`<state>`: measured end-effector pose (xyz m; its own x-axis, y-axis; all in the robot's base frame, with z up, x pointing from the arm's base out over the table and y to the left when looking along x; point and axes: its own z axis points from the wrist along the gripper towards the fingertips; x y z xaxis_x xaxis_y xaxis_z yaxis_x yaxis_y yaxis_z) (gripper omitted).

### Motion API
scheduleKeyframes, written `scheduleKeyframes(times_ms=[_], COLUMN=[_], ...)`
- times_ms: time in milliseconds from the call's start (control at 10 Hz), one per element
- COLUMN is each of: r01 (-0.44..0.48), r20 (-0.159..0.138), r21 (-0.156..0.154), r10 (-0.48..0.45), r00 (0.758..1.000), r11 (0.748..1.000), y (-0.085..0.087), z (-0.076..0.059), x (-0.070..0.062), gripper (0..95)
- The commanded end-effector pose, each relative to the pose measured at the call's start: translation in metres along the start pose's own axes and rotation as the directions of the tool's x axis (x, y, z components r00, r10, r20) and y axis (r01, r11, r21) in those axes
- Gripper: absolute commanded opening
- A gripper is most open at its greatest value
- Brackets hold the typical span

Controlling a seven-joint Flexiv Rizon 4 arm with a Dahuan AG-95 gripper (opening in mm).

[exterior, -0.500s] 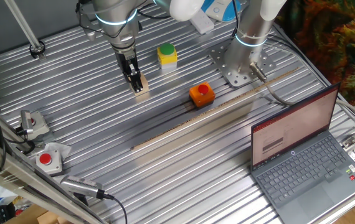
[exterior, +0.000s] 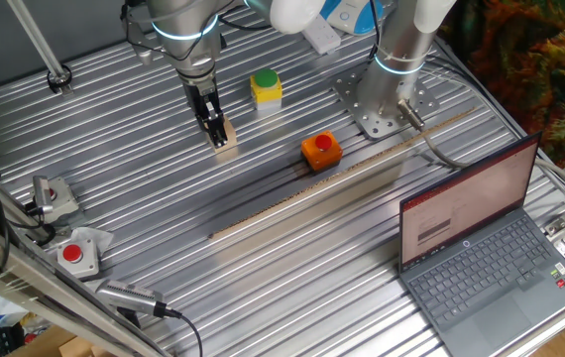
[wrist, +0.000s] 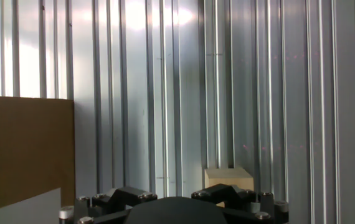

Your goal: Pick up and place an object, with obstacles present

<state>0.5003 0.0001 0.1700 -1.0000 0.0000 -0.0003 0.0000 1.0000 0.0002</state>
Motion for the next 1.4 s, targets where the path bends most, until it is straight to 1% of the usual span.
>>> scheduleKeyframes(times_ms=[100,1100,1400], r01=[0.033,0.034,0.034], r20=[0.112,0.111,0.110], r21=[0.007,0.006,0.002], r10=[-0.033,-0.034,-0.034], r00=[0.993,0.993,0.993], r11=[0.999,0.999,0.999], y=[-0.0001,-0.0004,-0.0016], z=[0.0000,-0.0001,-0.0004], x=[0.0003,0.0005,0.0016], gripper=[0.0,0.0,0.0])
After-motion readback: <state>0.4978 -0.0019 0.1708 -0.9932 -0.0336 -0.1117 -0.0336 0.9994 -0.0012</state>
